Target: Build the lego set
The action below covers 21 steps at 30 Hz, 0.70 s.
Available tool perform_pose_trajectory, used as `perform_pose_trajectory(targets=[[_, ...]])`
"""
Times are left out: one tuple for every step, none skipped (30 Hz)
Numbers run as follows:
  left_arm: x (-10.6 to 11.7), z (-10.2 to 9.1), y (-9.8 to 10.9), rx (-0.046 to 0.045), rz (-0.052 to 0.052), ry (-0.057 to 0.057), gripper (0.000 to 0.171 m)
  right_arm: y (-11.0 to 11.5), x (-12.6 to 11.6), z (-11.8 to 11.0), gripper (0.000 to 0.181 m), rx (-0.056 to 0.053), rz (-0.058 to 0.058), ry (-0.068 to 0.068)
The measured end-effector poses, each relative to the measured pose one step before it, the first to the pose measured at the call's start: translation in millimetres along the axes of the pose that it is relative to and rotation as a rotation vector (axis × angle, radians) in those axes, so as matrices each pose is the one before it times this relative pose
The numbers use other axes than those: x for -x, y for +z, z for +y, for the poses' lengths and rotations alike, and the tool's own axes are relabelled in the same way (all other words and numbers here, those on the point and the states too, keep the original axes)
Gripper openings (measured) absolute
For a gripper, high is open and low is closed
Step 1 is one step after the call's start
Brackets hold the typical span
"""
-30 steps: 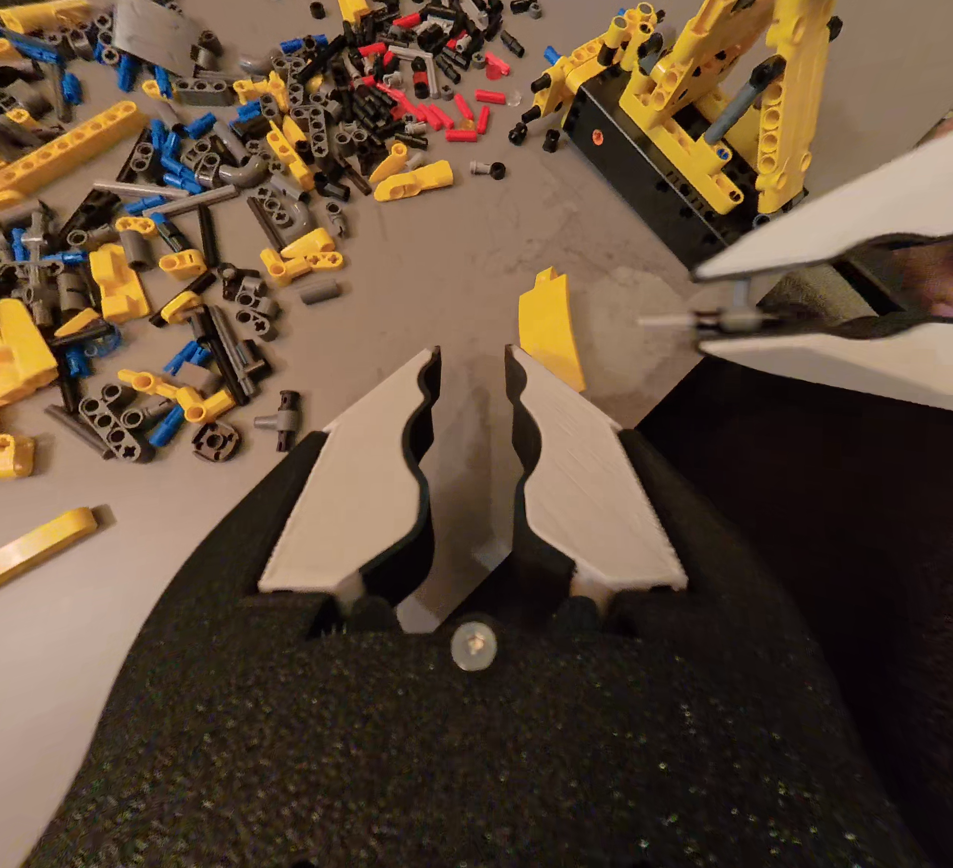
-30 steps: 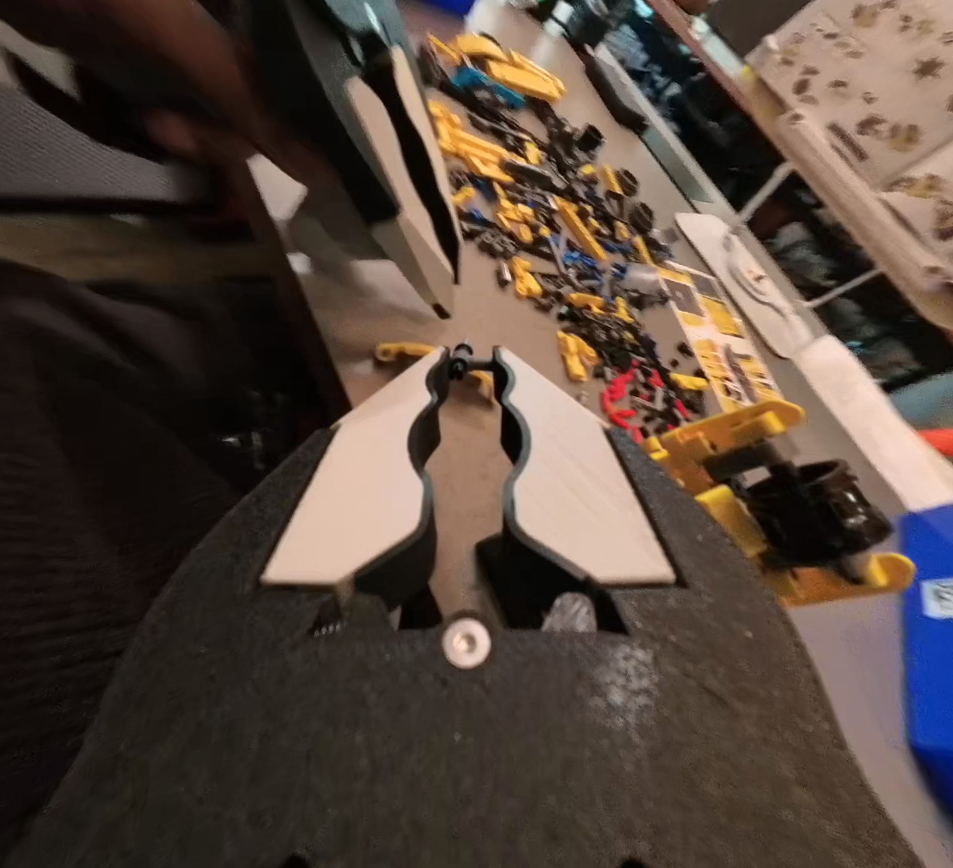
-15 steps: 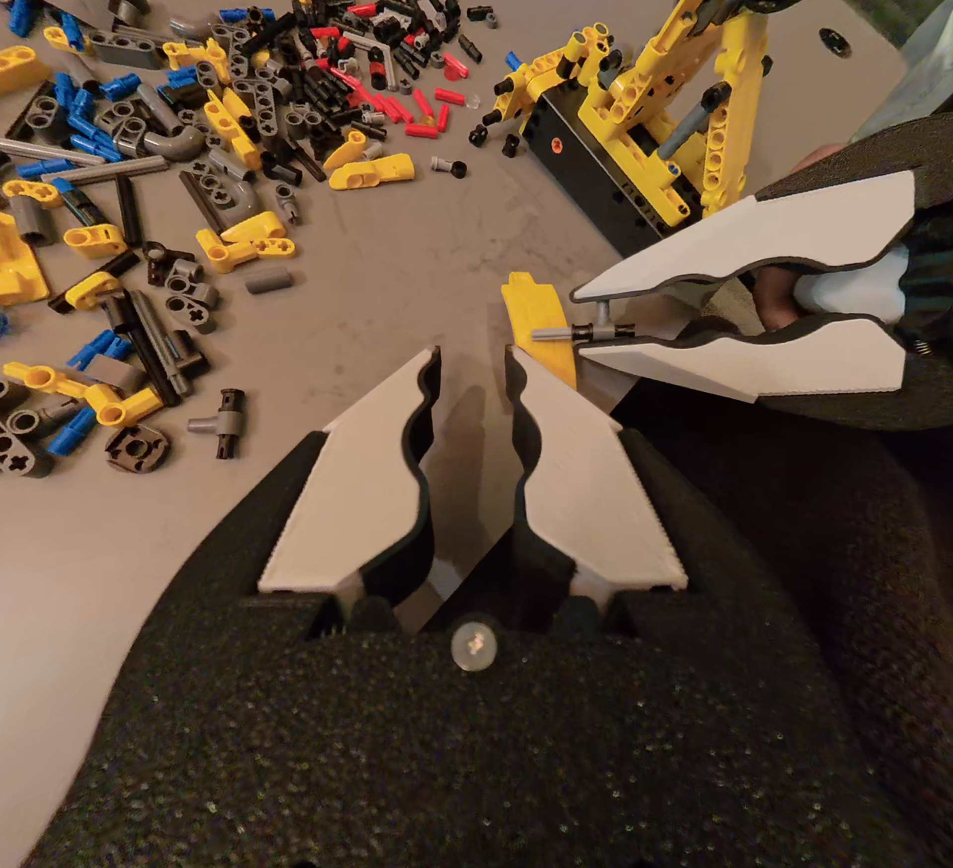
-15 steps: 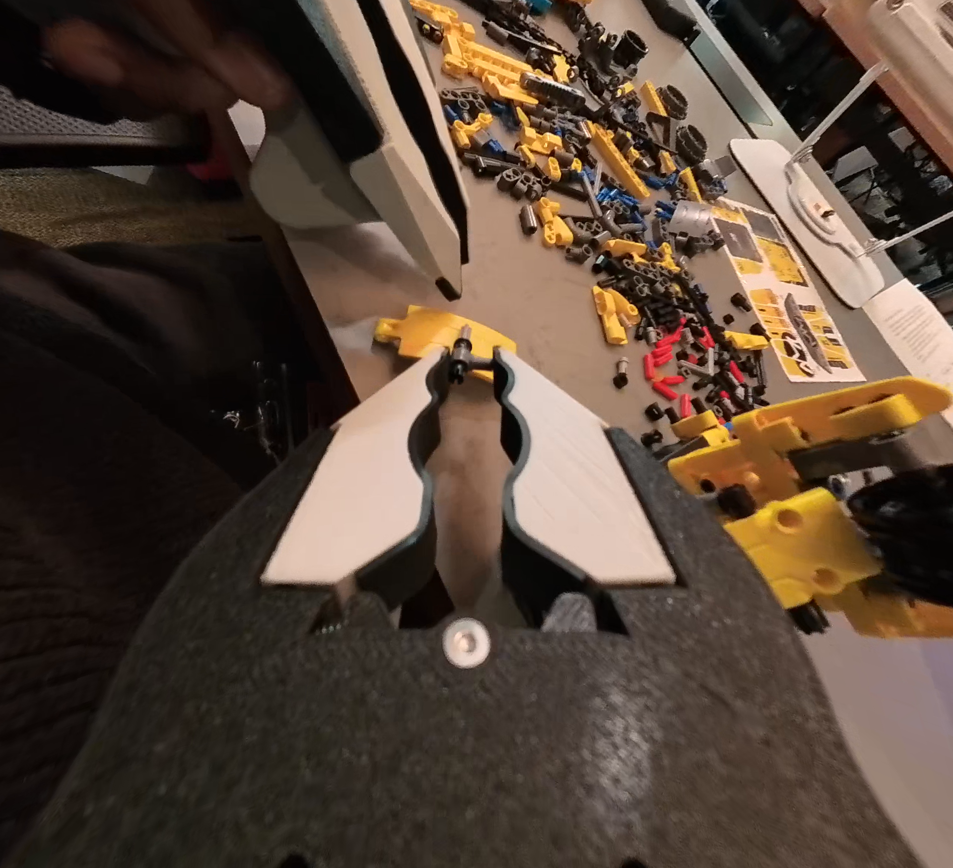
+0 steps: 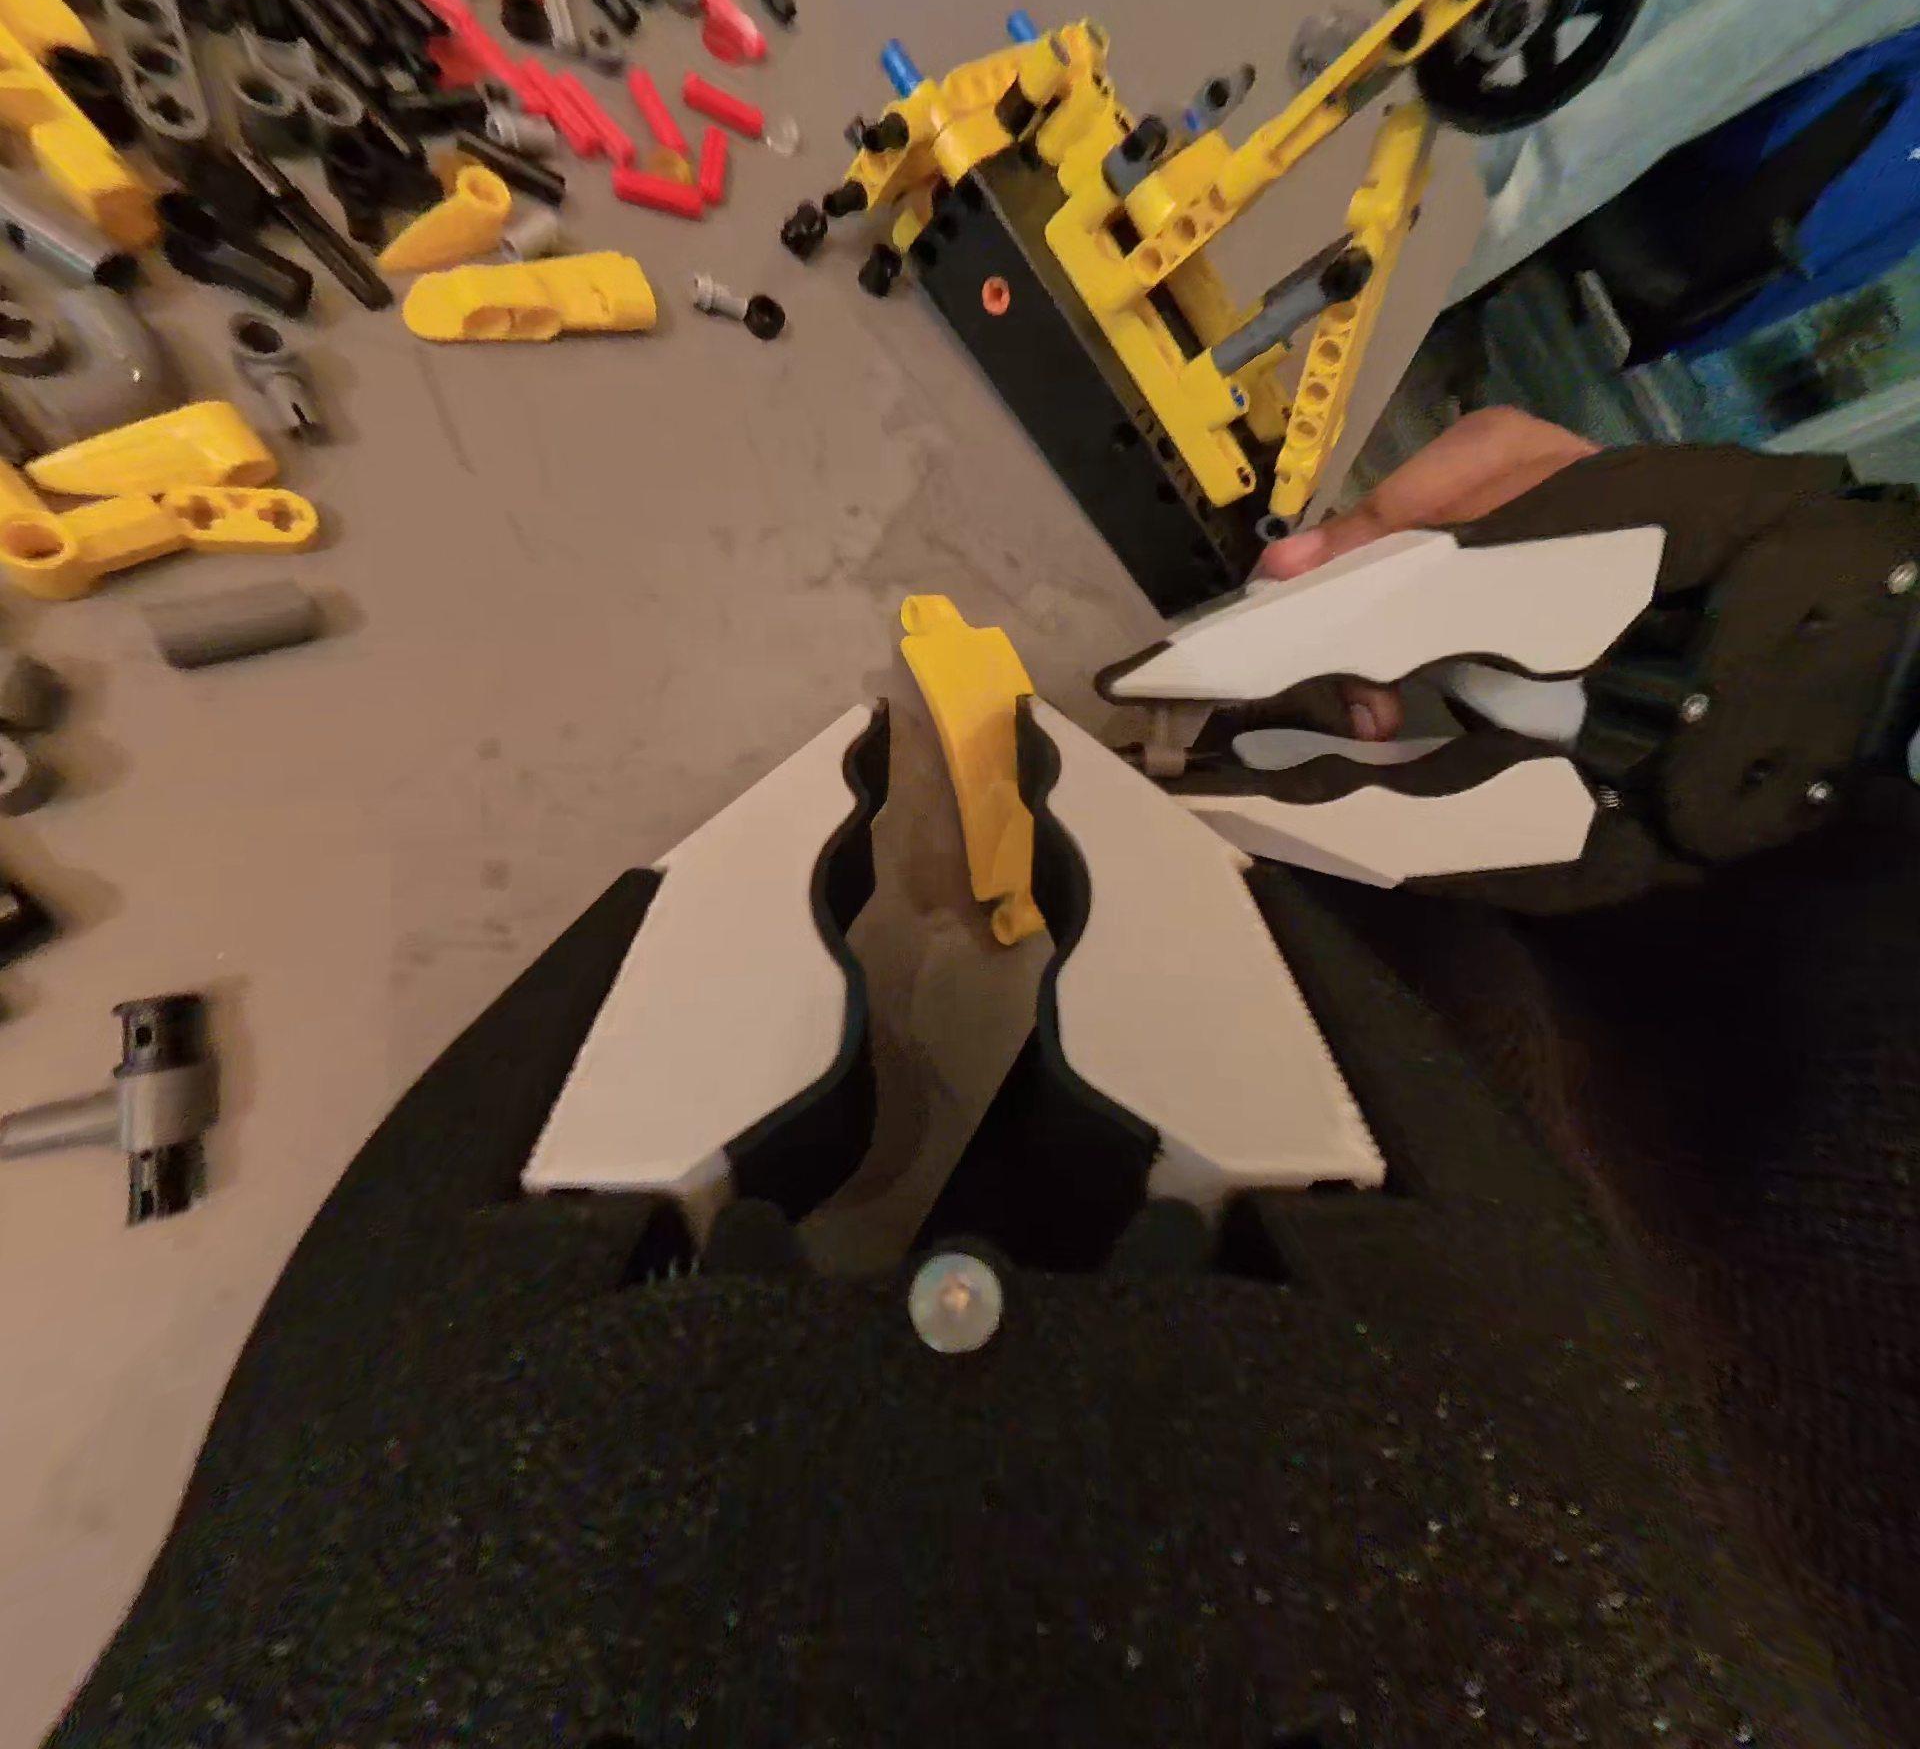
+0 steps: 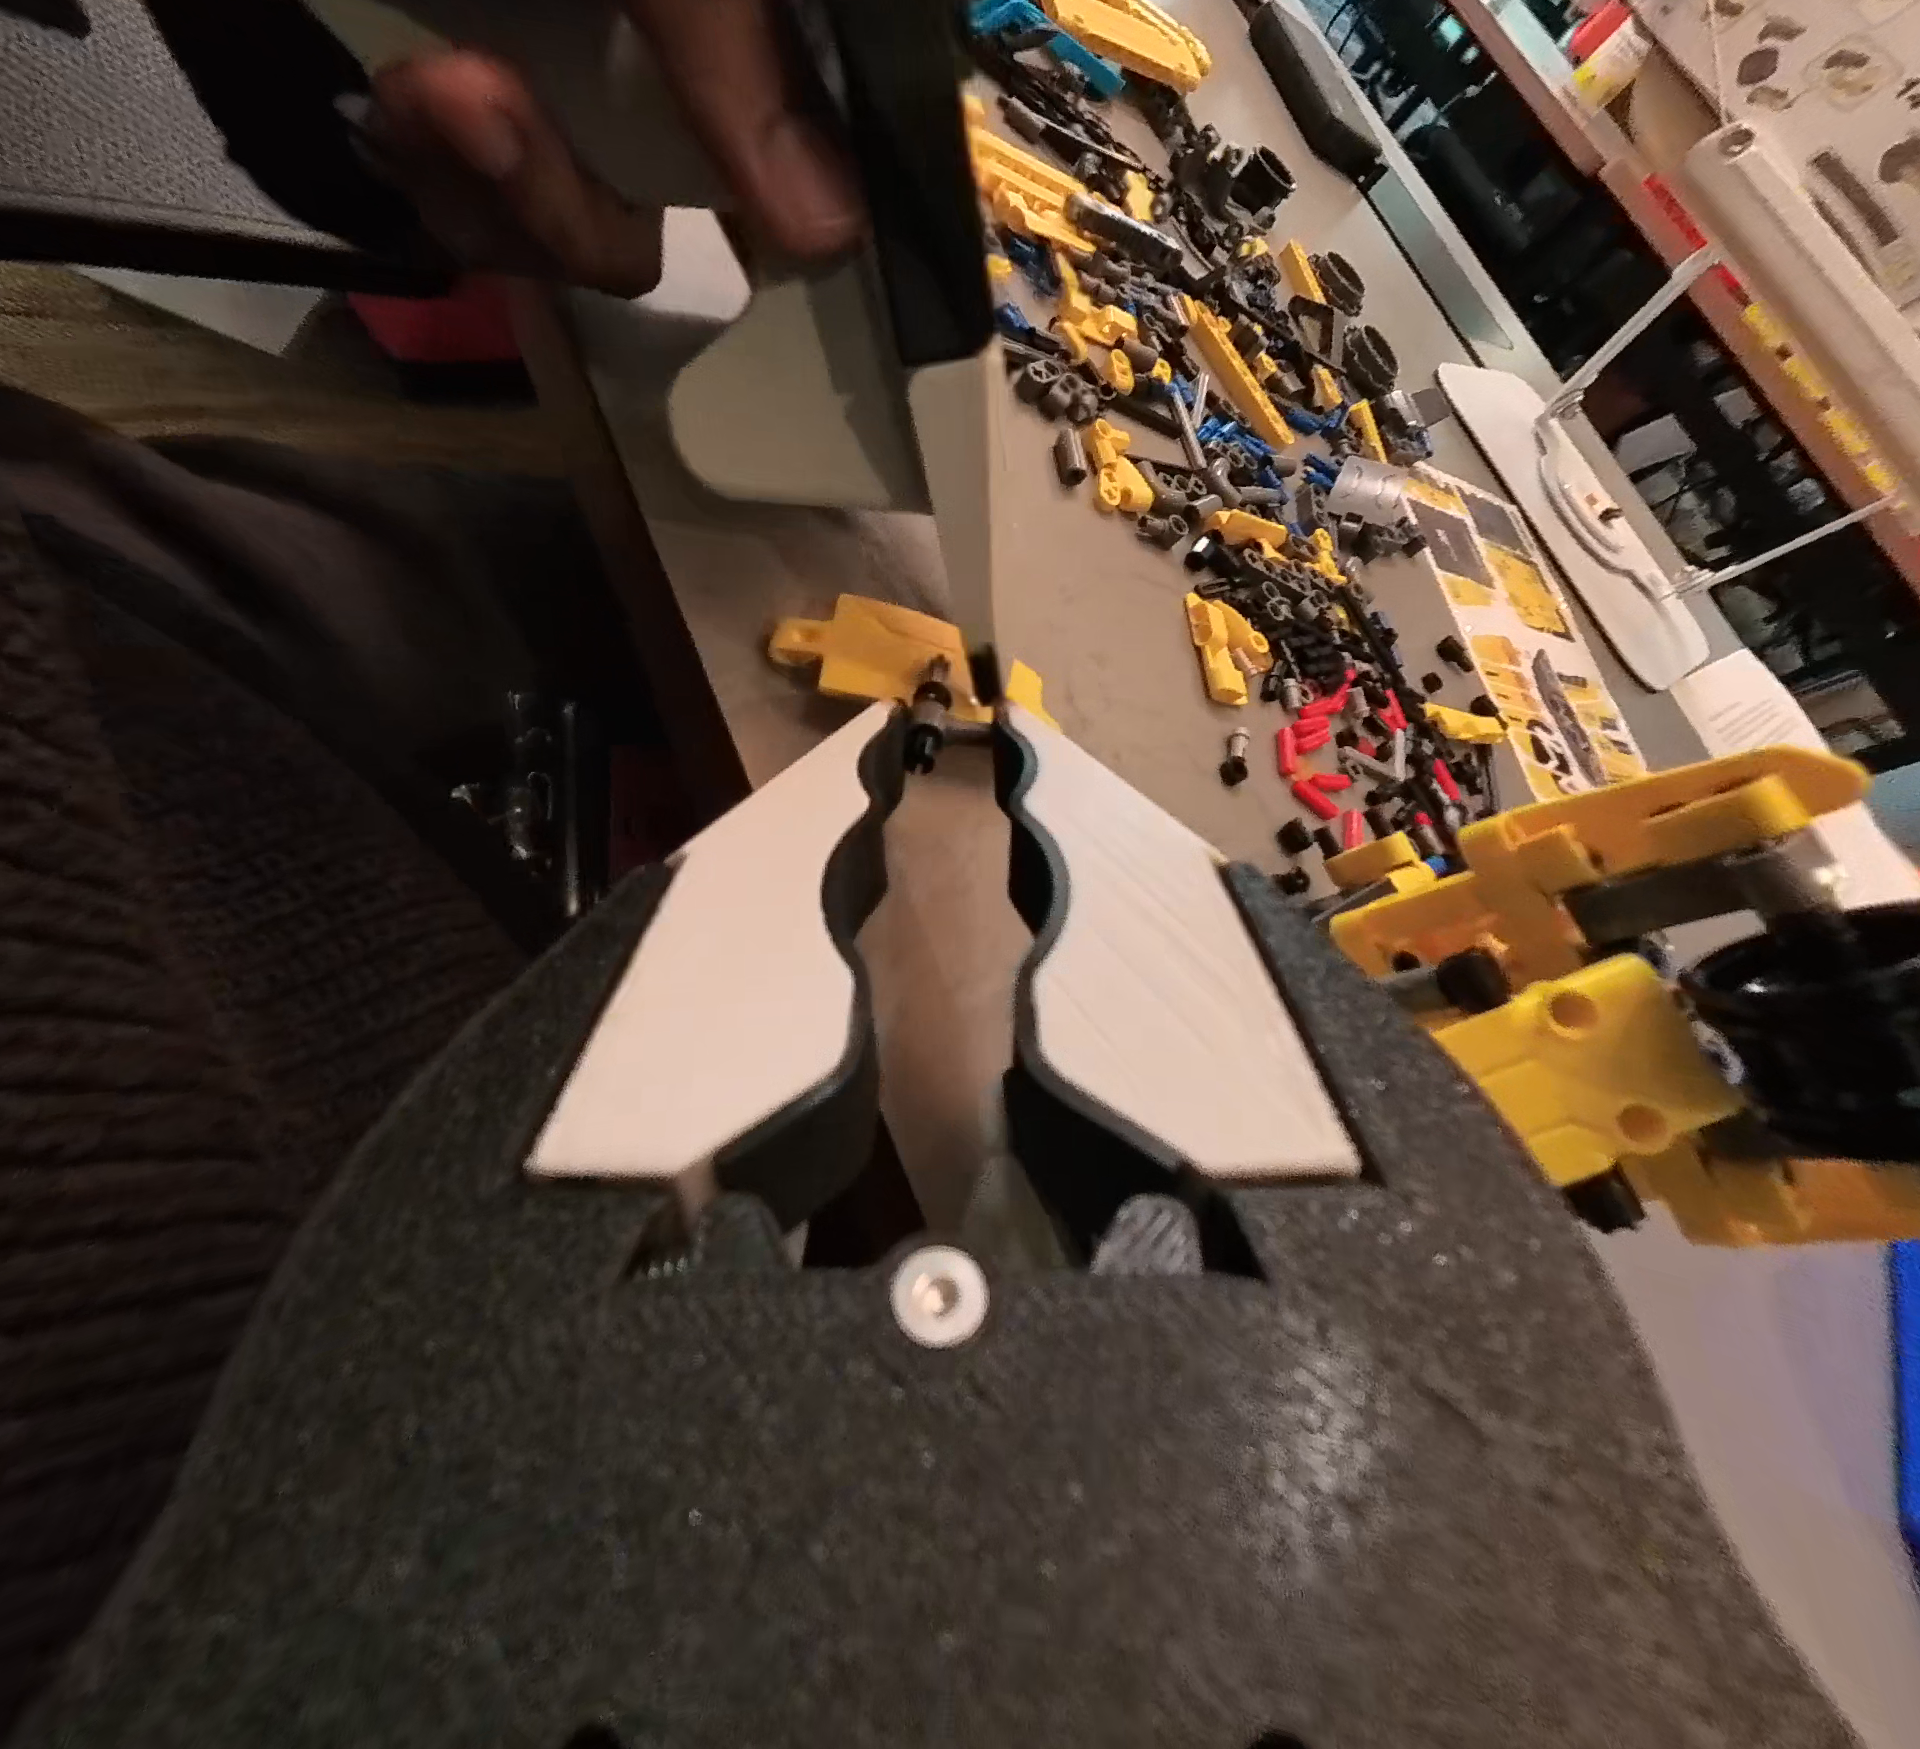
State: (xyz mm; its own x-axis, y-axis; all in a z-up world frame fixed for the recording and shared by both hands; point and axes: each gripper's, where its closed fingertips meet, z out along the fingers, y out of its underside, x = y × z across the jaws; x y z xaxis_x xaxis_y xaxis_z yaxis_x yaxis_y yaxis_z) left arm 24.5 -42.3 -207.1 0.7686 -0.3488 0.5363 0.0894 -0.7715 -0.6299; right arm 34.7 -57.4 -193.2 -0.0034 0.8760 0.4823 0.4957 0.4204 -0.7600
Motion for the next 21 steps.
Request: perform_pose_trajectory(targets=[[-0.34,-1.29,1.1,0.00511,0.0101,-0.0041,0.023,-0.22,0.6,-0.17,0.016,-0.0029,0.002,-0.0169],[-0.05,-0.43,1.43,0.01231,0.0144,-0.0095,0.023,-0.33,1.53,-0.68,0.016,-0.0071,-0.0031,-0.0166],[0.06,-1.48,1.06,0.00449,0.0134,-0.0108,0.023,-0.15,1.07,-0.55,0.016,-0.007,-0.0013,-0.0114],[-0.58,-0.9,1.35,0.00731,0.0158,-0.007,0.022,0.03,0.88,0.02,0.016,-0.0038,-0.0024,-0.0057],[-1.67,0.02,1.47,0.01036,0.0185,-0.0023,0.02,-0.06,0.99,-0.01,0.016,-0.005,-0.0054,-0.0038],[-1.69,0.47,1.56,0.01072,0.0138,0.0049,0.016,-0.56,-0.36,0.09,0.016,-0.0053,0.0009,0.0],[-1.58,-0.05,1.23,0.00255,0.0095,0.0111,0.011,-1.25,-1.45,-0.31,0.016,-0.0063,0.0026,0.0044],[-1.39,-2.54,-0.1,-0.01646,0.0069,0.0059,0.005,-2.23,-1.96,-1.65,0.016,-0.014,0.001,0.0081],[-1.66,-4.46,-1.8,-0.03175,0.0073,0.0037,0.002,-3.62,-3.86,-3.5,0.016,-0.0254,0.0064,0.0143],[-3.67,-5.66,-3.3,-0.04303,0.0226,0.0071,0.002,-4.84,-5.7,-5.15,0.016,-0.0348,0.0102,0.022],[-6.73,-5.83,-4.59,-0.04792,0.0438,0.0016,0.002,-5.48,-6.86,-6.09,0.016,-0.0396,0.0103,0.0289],[-7.06,-6.05,-4.99,-0.05174,0.0477,-0.0126,0.002,-5.71,-8.16,-6.44,0.016,-0.0405,0.0146,0.0335],[-7.48,-5.96,-5.24,-0.05458,0.05,-0.0166,0.002,-5.33,-8.72,-6.14,0.016,-0.0386,0.0164,0.0347],[-8.27,-4.92,-4.83,-0.04968,0.0542,-0.0158,0.002,-4.59,-7.76,-5.78,0.016,-0.0336,0.0113,0.0337],[-7.7,-2.99,-3.94,-0.03786,0.0481,-0.0191,0.002,-3.18,-5.82,-4.92,0.016,-0.0274,0.0035,0.0305],[-8.42,-2.08,-3.24,-0.0314,0.0491,-0.0134,0.002,-2.06,-3.44,-4.05,0.016,-0.0207,-0.0028,0.024],[-9.92,-1.61,-2.42,-0.02807,0.055,-0.0047,0.002,-0.99,-1.83,-2.7,0.016,-0.0128,-0.0024,0.0149],[-9.11,-2.4,-2.01,-0.0314,0.0469,-0.0013,0.002,-0.55,-0.66,-1.94,0.016,-0.0098,0.0003,0.0043],[-6.96,-2.99,-1.37,-0.03289,0.0318,-0.004,0.002,-0.39,1.02,-2.56,0.016,-0.0141,-0.0009,-0.0057],[-5.97,-2.4,-0.89,-0.02691,0.028,-0.007,0.002,-0.49,2.34,-3.64,0.016,-0.0213,-0.0008,-0.0127],[-5.01,-1.4,-0.15,-0.01847,0.0246,-0.0096,0.002,-0.47,2.62,-4.93,0.016,-0.0258,0.0026,-0.0169]])
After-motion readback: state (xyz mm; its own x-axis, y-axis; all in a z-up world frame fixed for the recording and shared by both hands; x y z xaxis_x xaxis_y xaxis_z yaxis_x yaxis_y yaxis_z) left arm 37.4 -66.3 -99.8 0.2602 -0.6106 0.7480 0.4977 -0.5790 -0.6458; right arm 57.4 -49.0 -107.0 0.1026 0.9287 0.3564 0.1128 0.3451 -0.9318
